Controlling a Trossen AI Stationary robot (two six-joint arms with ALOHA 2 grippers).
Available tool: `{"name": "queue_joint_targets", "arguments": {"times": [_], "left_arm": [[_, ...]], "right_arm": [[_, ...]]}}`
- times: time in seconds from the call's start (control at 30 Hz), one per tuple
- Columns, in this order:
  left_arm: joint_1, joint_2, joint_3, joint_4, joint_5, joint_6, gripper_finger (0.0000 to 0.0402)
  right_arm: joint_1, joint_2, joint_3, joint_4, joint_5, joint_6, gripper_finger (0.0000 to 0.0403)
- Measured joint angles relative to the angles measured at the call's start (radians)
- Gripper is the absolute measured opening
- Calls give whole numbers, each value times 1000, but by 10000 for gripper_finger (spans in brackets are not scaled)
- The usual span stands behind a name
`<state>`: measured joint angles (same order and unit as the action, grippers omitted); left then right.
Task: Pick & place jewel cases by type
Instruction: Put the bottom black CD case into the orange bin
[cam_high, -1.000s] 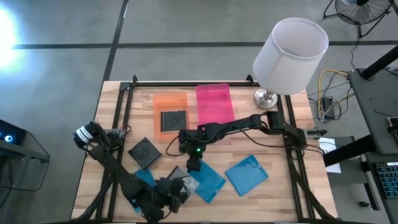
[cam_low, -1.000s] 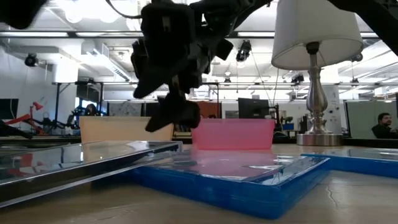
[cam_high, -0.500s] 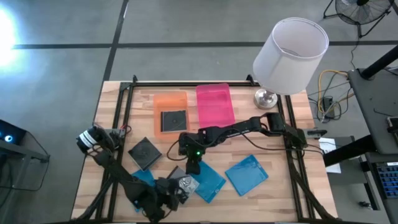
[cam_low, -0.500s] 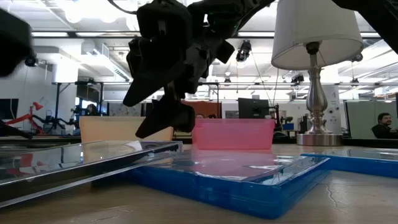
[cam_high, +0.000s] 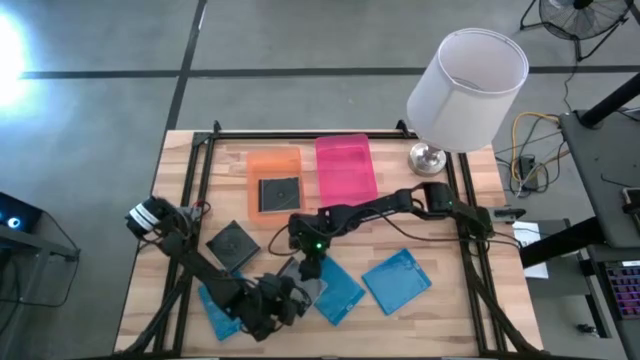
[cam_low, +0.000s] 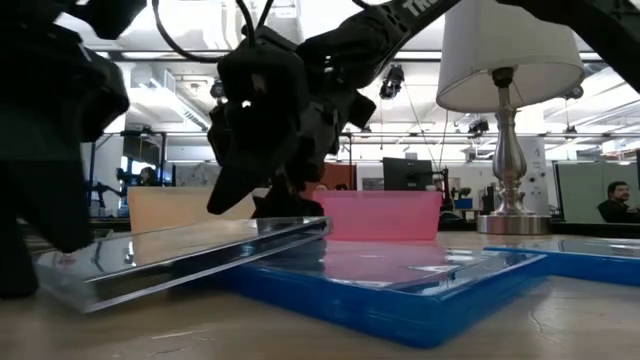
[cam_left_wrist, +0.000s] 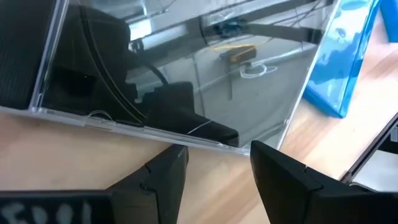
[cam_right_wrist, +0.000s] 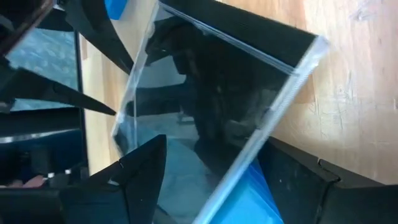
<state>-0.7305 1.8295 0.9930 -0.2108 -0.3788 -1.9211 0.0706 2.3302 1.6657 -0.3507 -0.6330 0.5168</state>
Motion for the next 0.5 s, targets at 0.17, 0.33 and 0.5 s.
{"name": "queue_joint_targets", "arguments": {"times": [0.17,0.33,0.5], "left_arm": [[21,2,-15,13,-4,14,167],[36,2,-30,13,-21,46,167],[37,0,-27,2,-59,83,167]], "right_arm": [[-8,3,17,-15,-78,24,249],[-13,4,33,-13,-150,79,229],[-23,4,32,-14,-156,92,170]]}}
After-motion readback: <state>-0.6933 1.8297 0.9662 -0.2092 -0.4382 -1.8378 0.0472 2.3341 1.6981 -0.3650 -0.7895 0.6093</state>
